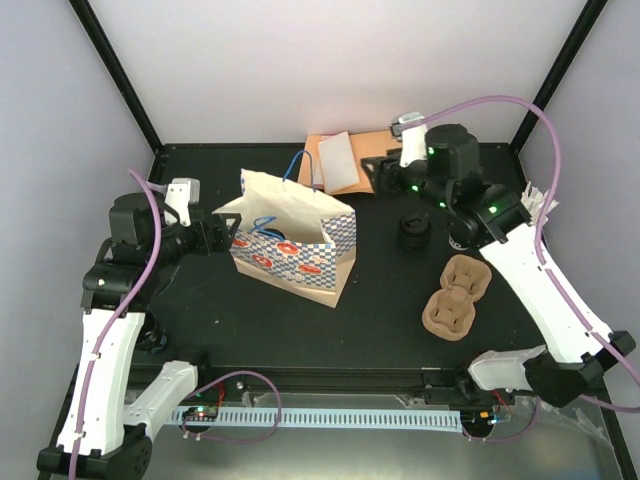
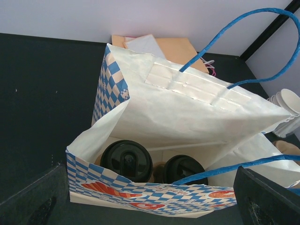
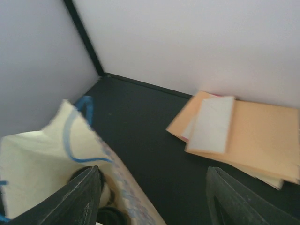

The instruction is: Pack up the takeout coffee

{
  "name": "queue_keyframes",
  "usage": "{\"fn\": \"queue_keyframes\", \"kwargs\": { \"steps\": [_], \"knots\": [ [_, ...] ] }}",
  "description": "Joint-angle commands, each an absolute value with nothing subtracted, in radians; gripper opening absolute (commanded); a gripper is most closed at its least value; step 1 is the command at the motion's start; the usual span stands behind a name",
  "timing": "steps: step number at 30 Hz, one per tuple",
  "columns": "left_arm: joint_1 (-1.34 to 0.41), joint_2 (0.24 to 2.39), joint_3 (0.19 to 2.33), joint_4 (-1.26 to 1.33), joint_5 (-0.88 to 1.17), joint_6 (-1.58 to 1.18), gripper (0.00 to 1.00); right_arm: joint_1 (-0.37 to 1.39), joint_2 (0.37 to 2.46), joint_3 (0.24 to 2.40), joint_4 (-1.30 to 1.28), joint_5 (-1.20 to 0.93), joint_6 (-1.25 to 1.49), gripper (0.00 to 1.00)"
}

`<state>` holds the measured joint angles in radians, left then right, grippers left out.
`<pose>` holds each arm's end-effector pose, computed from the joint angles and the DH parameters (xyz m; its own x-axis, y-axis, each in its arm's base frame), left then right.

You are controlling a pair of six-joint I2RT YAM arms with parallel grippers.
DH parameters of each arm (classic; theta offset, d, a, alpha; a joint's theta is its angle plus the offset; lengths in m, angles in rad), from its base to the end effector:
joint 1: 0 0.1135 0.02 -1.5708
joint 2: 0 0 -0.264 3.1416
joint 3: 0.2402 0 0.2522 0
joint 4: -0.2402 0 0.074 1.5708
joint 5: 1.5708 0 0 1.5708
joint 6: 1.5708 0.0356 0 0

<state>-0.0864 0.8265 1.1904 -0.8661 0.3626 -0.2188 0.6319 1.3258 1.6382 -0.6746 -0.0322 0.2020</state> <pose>0.1411 -0.0249 0.3993 -0.5529 -0.1558 -0.8186 0.2770 0.8921 -0.3569 0.2197 0.1622 0.4632 -0.4034 -0.0468 -0.9138 -0.5448 0.8147 0.1988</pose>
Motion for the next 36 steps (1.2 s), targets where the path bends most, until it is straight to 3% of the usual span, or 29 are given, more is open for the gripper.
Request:
{"fn": "queue_keyframes", "kwargs": {
  "steps": [1,13,36],
  "knots": [
    [-0.086,0.825,1.197,-0.853,0.353,-0.198,0.99,0.501,1.263,1.602,-0.766,-0.008,0.245,0.63],
    [-0.085,0.83,1.177,-0.814,0.382,-0.177,0.99,-0.081,1.203,1.467,-0.936,-0.12,0.337,0.52],
    [-0.18,0.873,1.208,-0.812,0.424,-0.158,0.99,-0.136,1.181,1.296,-0.951,0.232,0.376,0.47]
  ]
}}
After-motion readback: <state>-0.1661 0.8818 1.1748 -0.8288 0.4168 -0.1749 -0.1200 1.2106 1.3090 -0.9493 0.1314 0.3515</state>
